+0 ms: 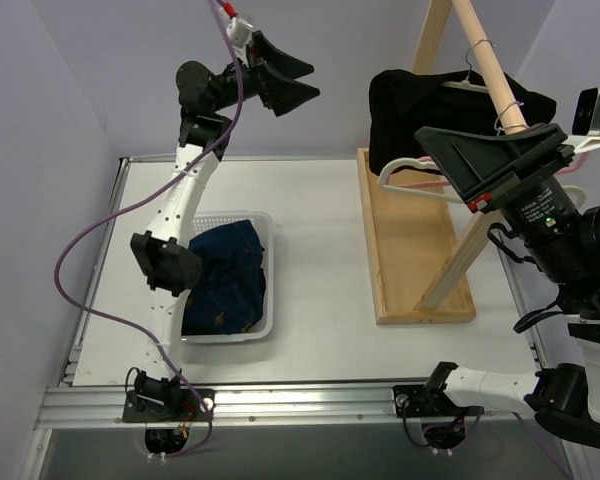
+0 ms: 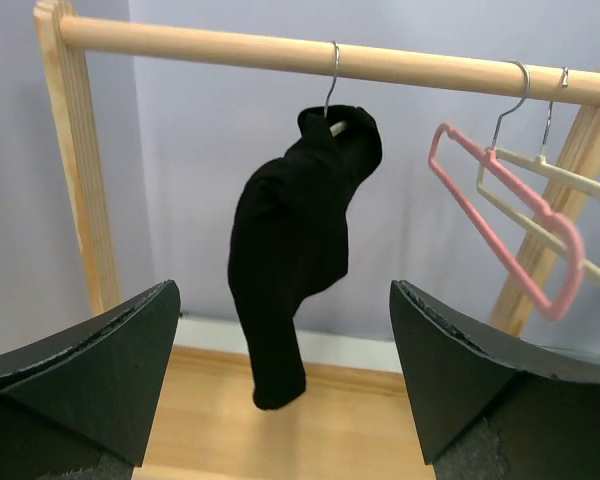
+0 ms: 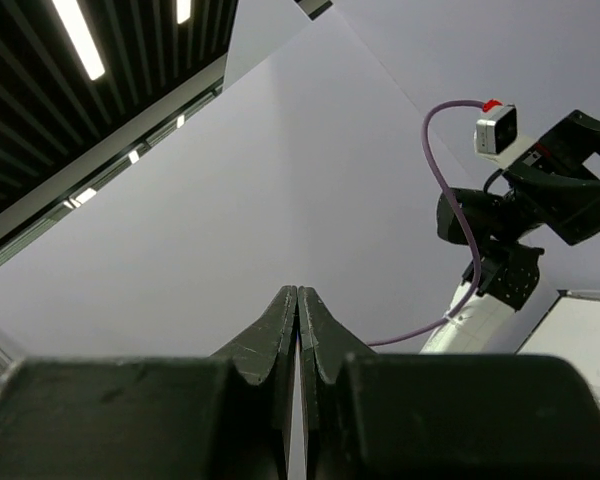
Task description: Remove the skirt from the hanger
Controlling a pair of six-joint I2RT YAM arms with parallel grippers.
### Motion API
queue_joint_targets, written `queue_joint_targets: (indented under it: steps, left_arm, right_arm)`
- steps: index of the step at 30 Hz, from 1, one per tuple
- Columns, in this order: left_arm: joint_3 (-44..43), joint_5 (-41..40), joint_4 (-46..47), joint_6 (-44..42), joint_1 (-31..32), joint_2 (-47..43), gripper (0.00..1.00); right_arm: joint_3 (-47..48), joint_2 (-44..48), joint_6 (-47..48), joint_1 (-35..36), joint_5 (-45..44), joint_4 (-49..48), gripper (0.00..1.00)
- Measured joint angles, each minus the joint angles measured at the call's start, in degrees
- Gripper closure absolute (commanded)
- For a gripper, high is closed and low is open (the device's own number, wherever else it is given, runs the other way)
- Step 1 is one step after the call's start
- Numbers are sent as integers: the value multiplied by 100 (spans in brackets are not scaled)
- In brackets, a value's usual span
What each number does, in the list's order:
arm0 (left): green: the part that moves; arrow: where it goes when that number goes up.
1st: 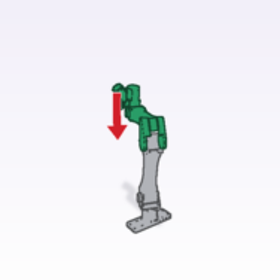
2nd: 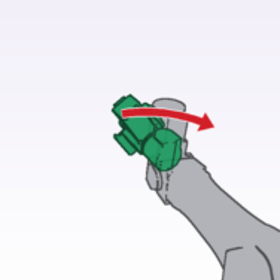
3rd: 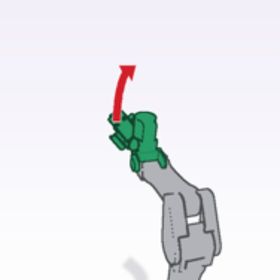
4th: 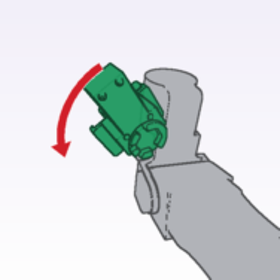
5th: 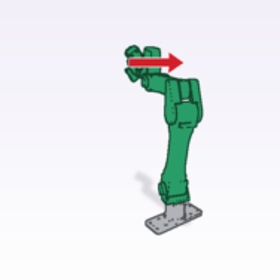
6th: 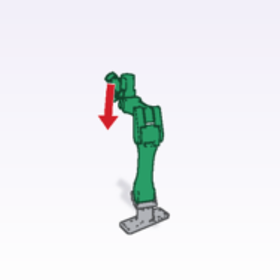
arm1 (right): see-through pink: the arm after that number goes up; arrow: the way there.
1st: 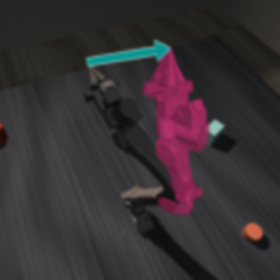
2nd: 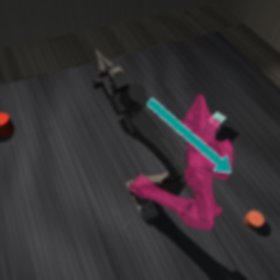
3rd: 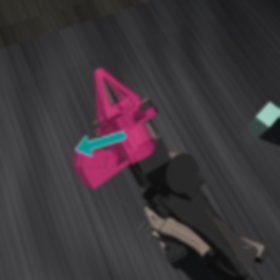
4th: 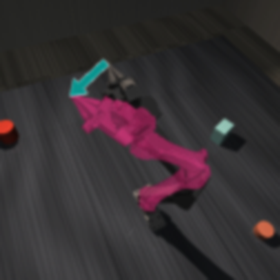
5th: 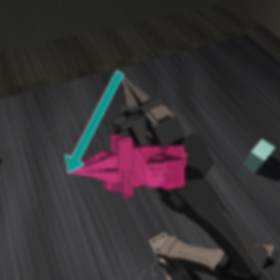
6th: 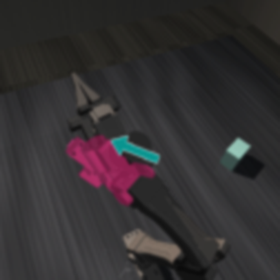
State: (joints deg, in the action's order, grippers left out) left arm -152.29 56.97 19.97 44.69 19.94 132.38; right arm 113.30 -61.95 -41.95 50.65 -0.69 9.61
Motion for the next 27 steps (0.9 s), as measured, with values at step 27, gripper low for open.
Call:
queue_joint_targets:
  steps: [27]
  left_arm:
    - [-367,-2942,1032,-1991,1687,1576,6]
  right_arm:
    - [-356,-203,127,0,-85,-7,100]
